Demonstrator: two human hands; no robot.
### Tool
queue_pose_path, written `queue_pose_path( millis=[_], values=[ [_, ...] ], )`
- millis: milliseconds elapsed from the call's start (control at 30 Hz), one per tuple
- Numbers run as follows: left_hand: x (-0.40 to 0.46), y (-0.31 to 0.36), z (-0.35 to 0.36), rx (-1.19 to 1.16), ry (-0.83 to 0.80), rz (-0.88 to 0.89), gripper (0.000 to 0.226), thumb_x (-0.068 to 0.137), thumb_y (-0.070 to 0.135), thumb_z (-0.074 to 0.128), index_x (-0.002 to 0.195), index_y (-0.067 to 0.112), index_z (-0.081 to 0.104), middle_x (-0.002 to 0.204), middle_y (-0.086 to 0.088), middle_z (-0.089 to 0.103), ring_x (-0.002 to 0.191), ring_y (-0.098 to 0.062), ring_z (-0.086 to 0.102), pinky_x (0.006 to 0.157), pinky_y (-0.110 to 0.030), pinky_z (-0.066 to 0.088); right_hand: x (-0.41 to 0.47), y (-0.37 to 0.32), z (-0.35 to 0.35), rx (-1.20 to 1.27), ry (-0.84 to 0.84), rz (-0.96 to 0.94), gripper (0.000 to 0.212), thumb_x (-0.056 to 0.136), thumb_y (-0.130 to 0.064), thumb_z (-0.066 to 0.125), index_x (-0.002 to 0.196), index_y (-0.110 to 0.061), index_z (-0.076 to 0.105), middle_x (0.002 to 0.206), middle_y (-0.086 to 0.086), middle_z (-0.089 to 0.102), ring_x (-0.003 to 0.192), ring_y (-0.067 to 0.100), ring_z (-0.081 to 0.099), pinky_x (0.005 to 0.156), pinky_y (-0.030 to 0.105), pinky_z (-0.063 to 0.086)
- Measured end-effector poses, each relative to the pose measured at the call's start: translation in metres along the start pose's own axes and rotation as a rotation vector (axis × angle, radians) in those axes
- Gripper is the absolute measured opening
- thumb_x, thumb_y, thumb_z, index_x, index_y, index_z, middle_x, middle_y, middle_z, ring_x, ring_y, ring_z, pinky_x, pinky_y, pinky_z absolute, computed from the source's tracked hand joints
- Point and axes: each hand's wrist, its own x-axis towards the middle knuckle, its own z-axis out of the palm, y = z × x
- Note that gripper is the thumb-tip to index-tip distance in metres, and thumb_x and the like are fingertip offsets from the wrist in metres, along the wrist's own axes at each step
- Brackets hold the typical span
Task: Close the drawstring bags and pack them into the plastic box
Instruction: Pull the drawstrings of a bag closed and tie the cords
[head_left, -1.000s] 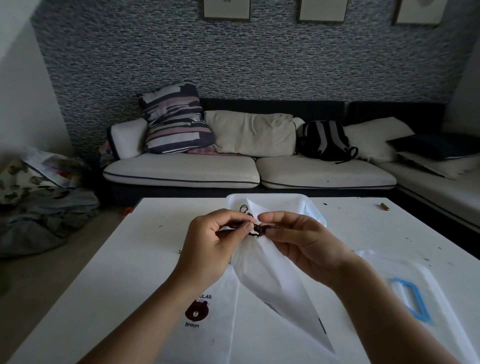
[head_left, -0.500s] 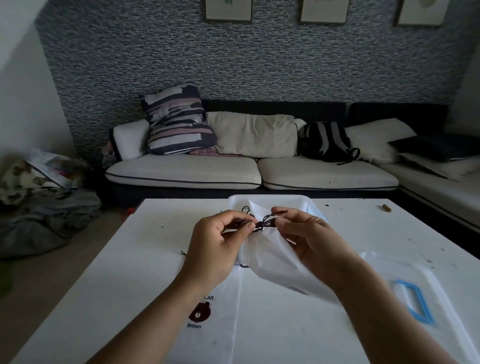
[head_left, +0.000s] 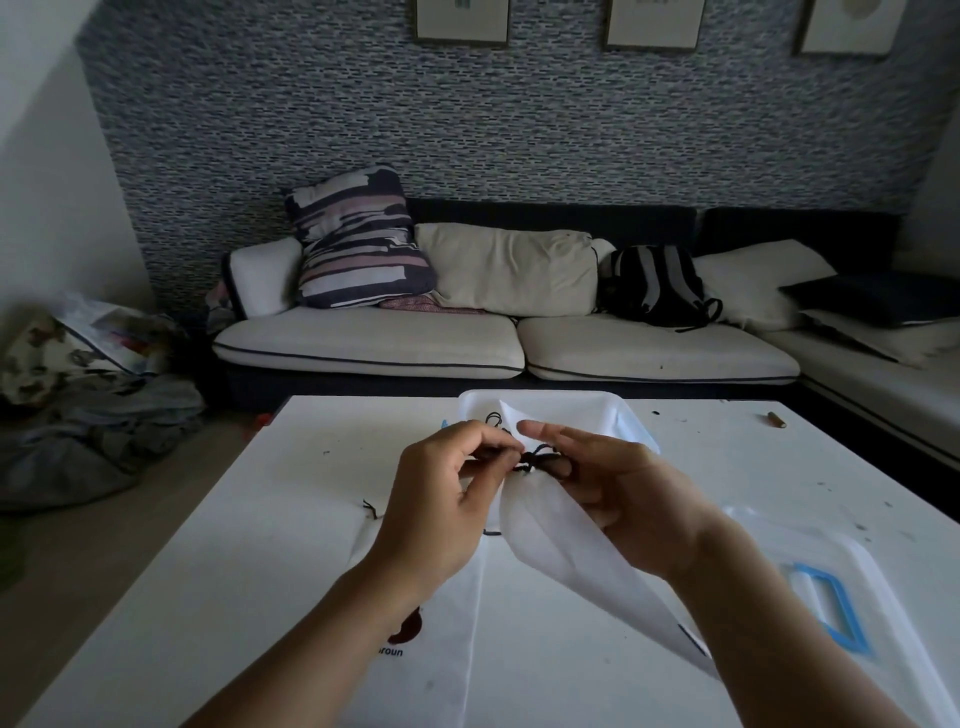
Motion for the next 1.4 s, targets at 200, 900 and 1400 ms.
queue_pose_path(
  millis=[200,900,1400],
  values=[
    [0.003,-0.004,-0.002,-0.246,-0.149,-0.295,0.014,0.093,0.007,0.066,0.087,0.013,0.077,0.083,-0.001,0.077,0.081,-0.014,0.072,0.078,-0.028,0.056,0.001,-0.001,0.002,-0.809,0.151,-0.256,0.006,0.084,-0.022,0.078,0.087,-0.018,0.081,0.090,0.021,0.074,0.073,0.022,0.055,0.065,0.036,0.042],
    [0.005,-0.005,-0.016,-0.369,-0.149,-0.292,0.025,0.078,0.018,0.073,0.099,0.005,0.077,0.093,-0.006,0.078,0.091,-0.022,0.075,0.087,-0.032,0.059,0.012,0.020,0.002,-0.325,-0.121,-0.319,0.018,0.093,-0.021,0.058,0.089,-0.004,0.060,0.087,0.014,0.054,0.079,0.025,0.052,0.072,0.029,0.044],
    [0.000,0.001,-0.006,-0.285,-0.040,-0.355,0.019,0.080,0.009,0.079,0.099,0.012,0.079,0.091,0.003,0.079,0.091,-0.011,0.075,0.090,-0.027,0.057,0.022,0.029,0.007,-0.567,0.122,-0.460,0.022,0.100,-0.015,0.057,0.088,0.002,0.066,0.077,0.014,0.062,0.073,0.015,0.054,0.069,0.029,0.044]
  ],
)
